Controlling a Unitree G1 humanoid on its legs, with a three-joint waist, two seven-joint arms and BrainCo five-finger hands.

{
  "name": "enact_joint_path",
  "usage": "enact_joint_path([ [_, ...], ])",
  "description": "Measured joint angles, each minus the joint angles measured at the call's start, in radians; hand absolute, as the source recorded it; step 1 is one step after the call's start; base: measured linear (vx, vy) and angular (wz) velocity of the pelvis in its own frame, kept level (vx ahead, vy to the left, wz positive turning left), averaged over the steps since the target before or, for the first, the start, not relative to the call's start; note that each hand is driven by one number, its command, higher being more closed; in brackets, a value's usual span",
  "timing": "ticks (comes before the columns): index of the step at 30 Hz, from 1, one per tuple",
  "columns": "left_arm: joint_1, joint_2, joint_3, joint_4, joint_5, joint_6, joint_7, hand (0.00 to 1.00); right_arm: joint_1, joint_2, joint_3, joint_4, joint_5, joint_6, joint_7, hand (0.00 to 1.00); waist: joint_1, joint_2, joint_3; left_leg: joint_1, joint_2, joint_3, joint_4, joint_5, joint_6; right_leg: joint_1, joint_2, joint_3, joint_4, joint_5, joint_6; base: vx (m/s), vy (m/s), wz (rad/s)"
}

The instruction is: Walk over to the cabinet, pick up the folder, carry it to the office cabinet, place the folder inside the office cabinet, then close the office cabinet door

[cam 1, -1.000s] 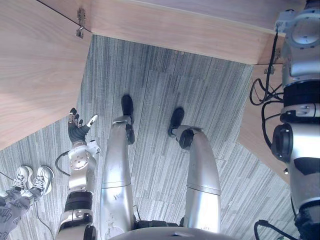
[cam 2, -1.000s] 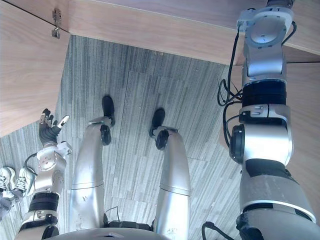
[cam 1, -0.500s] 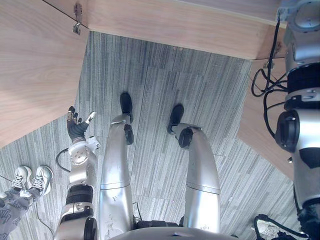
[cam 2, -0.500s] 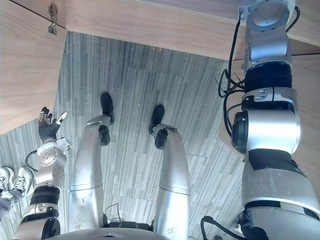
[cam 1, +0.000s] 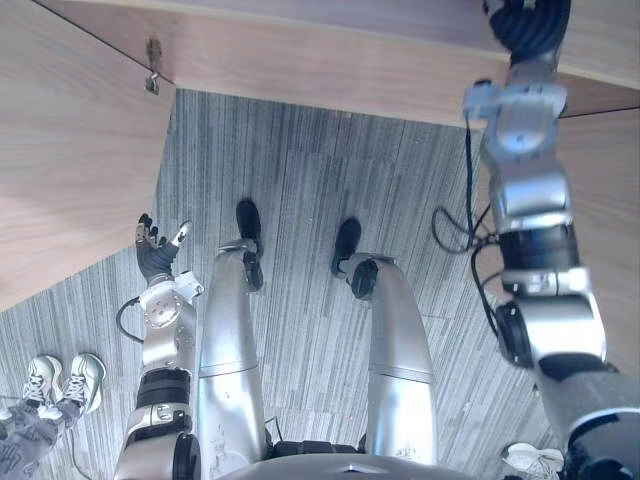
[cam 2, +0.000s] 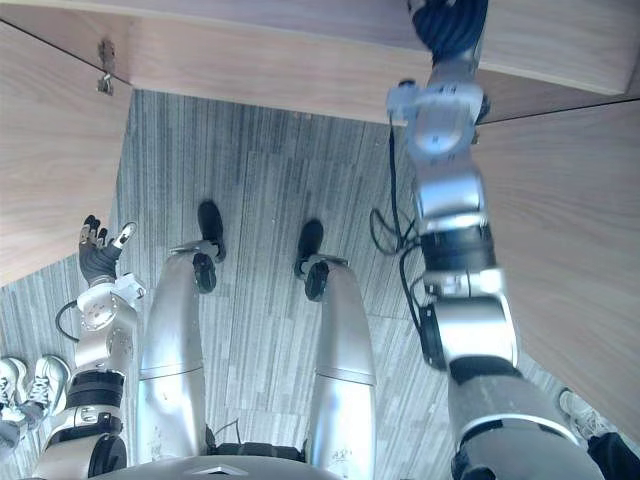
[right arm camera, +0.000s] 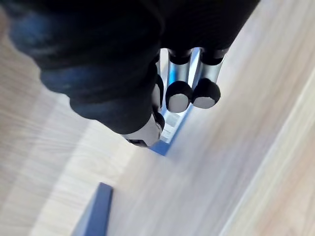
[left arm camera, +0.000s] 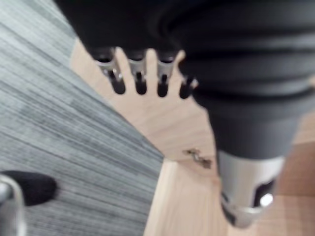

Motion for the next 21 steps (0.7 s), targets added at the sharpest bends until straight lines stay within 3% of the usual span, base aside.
enact_joint_path([
  [4, 0.005, -0.002, -0.001, -0.002, 0.034, 0.019, -0.01, 0.0, 0.253, 0.071, 0.001, -0.24, -0.093, -0.023, 0.012, 1.0, -0.015, -0.009, -0.005, 0.095, 0.006, 0.012, 0.006, -0.032, 0.0, 0.093, 0.006, 0.011, -0.008, -0.014, 0.006, 0.0, 0.008, -0.06],
  [9, 0.06, -0.027, -0.017, -0.004, 0.106, 0.038, -0.018, 0.0, 0.601, 0.165, 0.024, -0.418, -0.154, -0.095, 0.086, 1.0, -0.03, -0.062, -0.056, 0.272, 0.029, 0.039, -0.017, -0.087, -0.002, 0.275, 0.02, 0.013, -0.083, -0.019, 0.015, 0.03, 0.027, -0.15],
  [12, 0.113, -0.032, -0.052, 0.003, 0.126, 0.044, -0.019, 0.0, 0.749, 0.213, 0.056, -0.445, -0.154, -0.12, 0.128, 1.0, -0.039, -0.083, -0.098, 0.398, 0.032, 0.056, -0.065, -0.095, 0.007, 0.41, 0.025, 0.012, -0.162, -0.011, 0.025, 0.11, 0.038, -0.04],
  [15, 0.18, -0.038, -0.077, 0.009, 0.154, 0.044, -0.023, 0.0, 0.879, 0.275, 0.085, -0.448, -0.155, -0.152, 0.152, 1.0, -0.044, -0.087, -0.152, 0.508, 0.031, 0.078, -0.11, -0.108, 0.005, 0.523, 0.026, 0.012, -0.232, -0.003, 0.031, 0.16, 0.062, -0.03],
  [21, 0.303, -0.059, -0.104, 0.069, 0.18, 0.048, -0.04, 0.0, 1.077, 0.358, 0.107, -0.337, -0.205, -0.164, 0.218, 1.0, -0.048, -0.086, -0.27, 0.749, 0.026, 0.137, -0.264, -0.115, 0.008, 0.758, 0.027, 0.009, -0.439, 0.041, 0.045, 0.14, 0.07, -0.12],
])
